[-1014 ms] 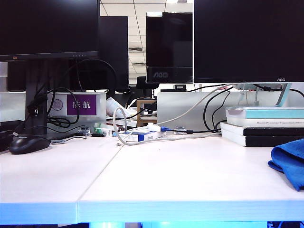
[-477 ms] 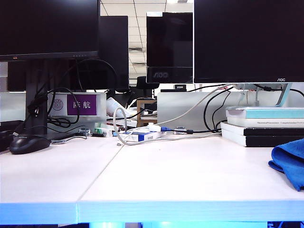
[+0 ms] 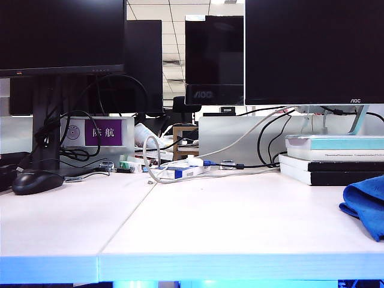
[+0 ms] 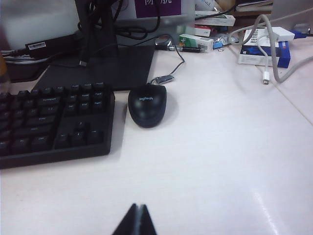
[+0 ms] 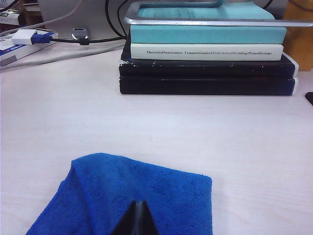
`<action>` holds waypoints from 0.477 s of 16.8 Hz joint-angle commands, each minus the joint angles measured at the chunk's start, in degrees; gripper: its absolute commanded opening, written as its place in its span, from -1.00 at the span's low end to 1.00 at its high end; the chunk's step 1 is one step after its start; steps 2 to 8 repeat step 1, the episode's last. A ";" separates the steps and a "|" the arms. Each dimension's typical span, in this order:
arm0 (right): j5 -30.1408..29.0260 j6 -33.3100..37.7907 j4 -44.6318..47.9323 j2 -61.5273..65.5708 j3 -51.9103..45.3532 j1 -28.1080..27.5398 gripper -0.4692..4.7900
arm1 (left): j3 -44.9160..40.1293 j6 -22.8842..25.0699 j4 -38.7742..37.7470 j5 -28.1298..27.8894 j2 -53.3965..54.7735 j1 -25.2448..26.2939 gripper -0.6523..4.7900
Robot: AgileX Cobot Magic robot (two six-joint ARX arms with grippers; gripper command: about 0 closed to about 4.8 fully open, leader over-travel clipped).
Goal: Wipe the table from left to right using the rag.
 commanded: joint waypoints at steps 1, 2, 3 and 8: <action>0.09 0.26 0.48 -0.07 -0.37 -0.07 -0.82 | -0.11 0.22 -0.39 0.00 -0.11 0.00 -0.77; 0.09 0.26 0.48 -0.07 -0.37 -0.07 -0.82 | -0.11 0.22 -0.39 0.00 -0.11 0.00 -0.77; 0.09 0.26 0.48 -0.07 -0.37 -0.07 -0.82 | -0.11 0.22 -0.39 0.00 -0.11 0.00 -0.77; 0.09 0.26 0.48 -0.07 -0.37 -0.07 -0.82 | -0.11 0.22 -0.39 0.00 -0.11 0.00 -0.77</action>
